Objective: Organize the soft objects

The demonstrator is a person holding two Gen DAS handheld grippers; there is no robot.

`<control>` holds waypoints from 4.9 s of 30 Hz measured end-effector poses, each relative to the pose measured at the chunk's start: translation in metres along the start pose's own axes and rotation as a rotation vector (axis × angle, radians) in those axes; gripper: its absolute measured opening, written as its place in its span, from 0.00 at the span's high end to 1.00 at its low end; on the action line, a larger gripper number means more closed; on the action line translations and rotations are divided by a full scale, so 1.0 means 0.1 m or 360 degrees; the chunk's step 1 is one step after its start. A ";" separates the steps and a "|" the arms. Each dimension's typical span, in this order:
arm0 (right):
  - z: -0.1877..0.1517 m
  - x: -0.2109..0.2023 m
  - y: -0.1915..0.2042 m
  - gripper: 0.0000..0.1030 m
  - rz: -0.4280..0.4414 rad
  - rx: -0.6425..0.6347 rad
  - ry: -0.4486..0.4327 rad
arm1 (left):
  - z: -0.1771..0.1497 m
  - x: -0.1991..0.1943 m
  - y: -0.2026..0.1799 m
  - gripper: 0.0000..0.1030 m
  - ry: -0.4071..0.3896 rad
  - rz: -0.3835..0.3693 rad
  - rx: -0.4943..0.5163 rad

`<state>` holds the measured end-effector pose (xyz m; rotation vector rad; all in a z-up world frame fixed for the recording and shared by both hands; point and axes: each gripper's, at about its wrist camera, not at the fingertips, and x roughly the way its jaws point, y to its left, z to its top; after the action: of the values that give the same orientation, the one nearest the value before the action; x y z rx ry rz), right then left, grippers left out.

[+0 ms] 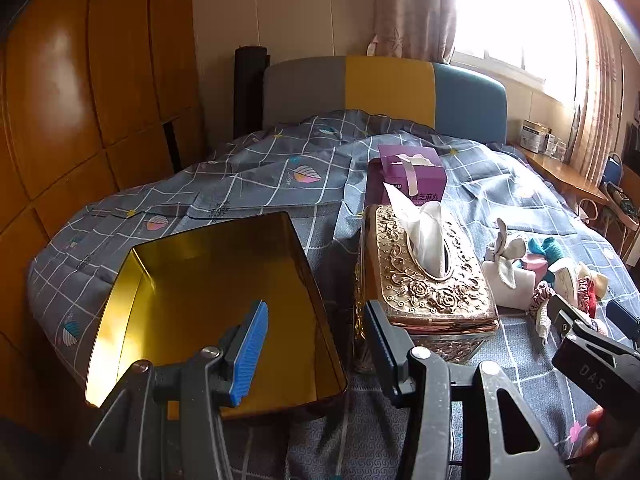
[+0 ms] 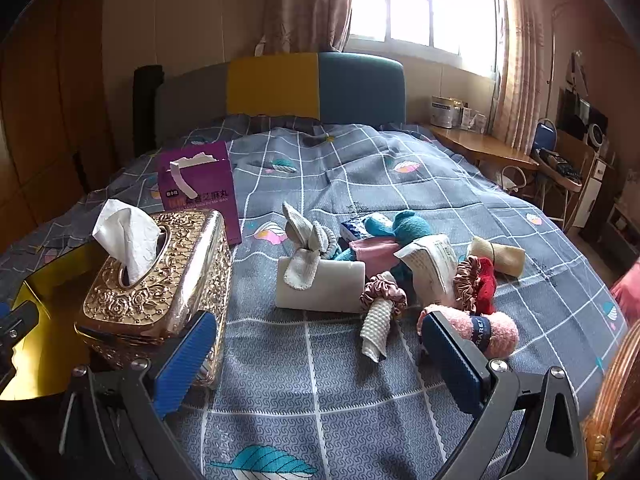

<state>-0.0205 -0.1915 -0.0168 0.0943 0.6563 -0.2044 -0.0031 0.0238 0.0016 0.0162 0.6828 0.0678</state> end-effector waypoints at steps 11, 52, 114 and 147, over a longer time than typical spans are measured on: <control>-0.01 -0.01 -0.01 0.00 0.0005 0.0009 -0.0003 | 0.00 -0.02 0.02 0.52 0.0001 0.0005 0.0004; -0.03 0.03 -0.07 0.00 -0.0001 0.0029 -0.0004 | -0.03 -0.06 -0.01 0.52 0.0004 -0.0002 0.0030; 0.48 1.15 -1.41 0.38 0.0586 0.0249 0.0404 | 0.98 1.63 -2.43 0.83 0.0678 -0.0752 0.0570; 0.06 1.79 -0.81 0.59 0.0407 -0.0137 0.0873 | 0.72 1.51 1.22 0.78 0.0395 -0.0206 -0.0498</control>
<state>0.1035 -0.2996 -0.1238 0.1522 1.1888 0.1040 0.1524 0.1566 -0.0332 -0.3418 0.9131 0.0522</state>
